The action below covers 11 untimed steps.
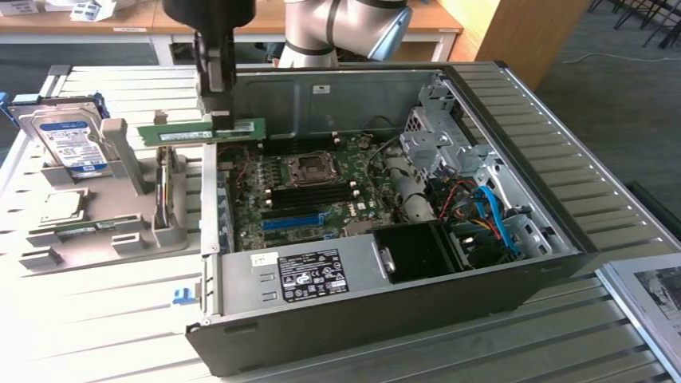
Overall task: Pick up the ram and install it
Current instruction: 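Pick up the ram and move it above insertion slot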
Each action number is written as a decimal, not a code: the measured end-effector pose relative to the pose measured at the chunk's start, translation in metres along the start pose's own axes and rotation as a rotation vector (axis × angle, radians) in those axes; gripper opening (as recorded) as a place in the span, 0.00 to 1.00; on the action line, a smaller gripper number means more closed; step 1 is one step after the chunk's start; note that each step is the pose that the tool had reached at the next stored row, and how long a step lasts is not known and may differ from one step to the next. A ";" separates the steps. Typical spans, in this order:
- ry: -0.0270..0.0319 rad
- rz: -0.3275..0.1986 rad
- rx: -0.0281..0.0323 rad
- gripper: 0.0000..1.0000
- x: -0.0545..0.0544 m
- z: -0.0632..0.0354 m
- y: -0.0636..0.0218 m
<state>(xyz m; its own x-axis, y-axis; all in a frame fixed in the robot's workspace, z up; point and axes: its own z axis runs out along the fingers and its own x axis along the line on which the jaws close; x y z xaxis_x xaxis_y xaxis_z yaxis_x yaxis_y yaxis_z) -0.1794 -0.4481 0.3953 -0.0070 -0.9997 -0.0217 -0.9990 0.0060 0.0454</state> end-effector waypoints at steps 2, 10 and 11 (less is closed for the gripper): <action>0.0000 0.000 0.0000 0.12 0.000 -0.0002 -0.0048; -0.0001 0.000 0.0001 0.12 0.000 -0.0010 -0.0225; -0.0001 0.000 0.0001 0.12 0.000 -0.0011 -0.0246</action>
<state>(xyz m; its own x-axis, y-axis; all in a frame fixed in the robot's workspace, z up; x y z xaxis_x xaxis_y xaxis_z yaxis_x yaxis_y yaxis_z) -0.1547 -0.4481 0.3953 -0.0068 -0.9997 -0.0217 -0.9990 0.0059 0.0453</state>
